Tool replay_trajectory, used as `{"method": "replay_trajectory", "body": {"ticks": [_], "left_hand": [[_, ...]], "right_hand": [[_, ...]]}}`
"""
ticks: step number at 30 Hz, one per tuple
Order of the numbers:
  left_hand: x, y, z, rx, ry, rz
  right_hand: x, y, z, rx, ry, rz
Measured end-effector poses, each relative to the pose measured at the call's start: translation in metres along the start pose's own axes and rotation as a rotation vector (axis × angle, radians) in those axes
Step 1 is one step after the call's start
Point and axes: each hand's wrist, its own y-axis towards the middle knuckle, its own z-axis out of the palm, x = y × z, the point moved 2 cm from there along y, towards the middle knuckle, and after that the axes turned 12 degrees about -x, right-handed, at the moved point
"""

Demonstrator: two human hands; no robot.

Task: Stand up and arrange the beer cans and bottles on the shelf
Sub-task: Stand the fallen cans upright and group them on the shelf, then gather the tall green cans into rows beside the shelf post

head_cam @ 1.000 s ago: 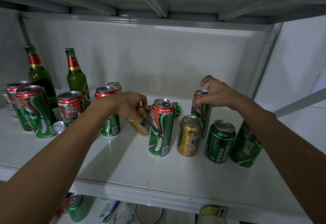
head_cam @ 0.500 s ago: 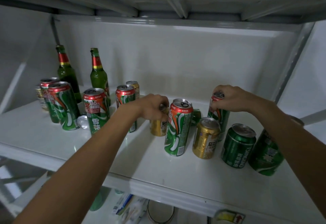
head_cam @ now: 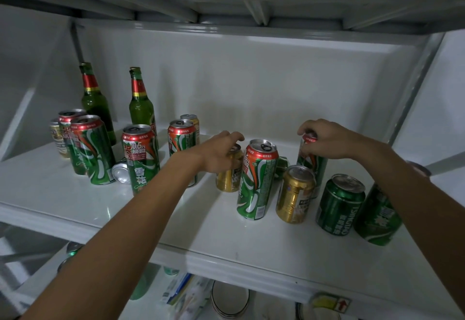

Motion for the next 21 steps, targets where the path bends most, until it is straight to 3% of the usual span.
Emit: {"method": "replay_trajectory", "body": {"ticks": [5, 8, 14, 19, 21], "left_hand": [[-0.004, -0.016, -0.019, -0.128, -0.046, 0.074], [-0.006, -0.035, -0.037, -0.171, -0.032, 0.13], [0.002, -0.095, -0.086, -0.363, -0.005, 0.272], [0.035, -0.132, -0.117, -0.534, -0.057, 0.231], [0.051, -0.138, -0.125, -0.581, -0.195, 0.168]], "right_hand": [[0.024, 0.004, 0.0, -0.035, -0.028, -0.095], [0.042, 0.01, 0.002, -0.068, 0.092, -0.207], [0.069, 0.029, -0.006, -0.014, 0.151, -0.279], [0.079, 0.047, -0.007, 0.024, 0.162, -0.295], [0.08, 0.053, -0.004, 0.03, 0.165, -0.291]]}}
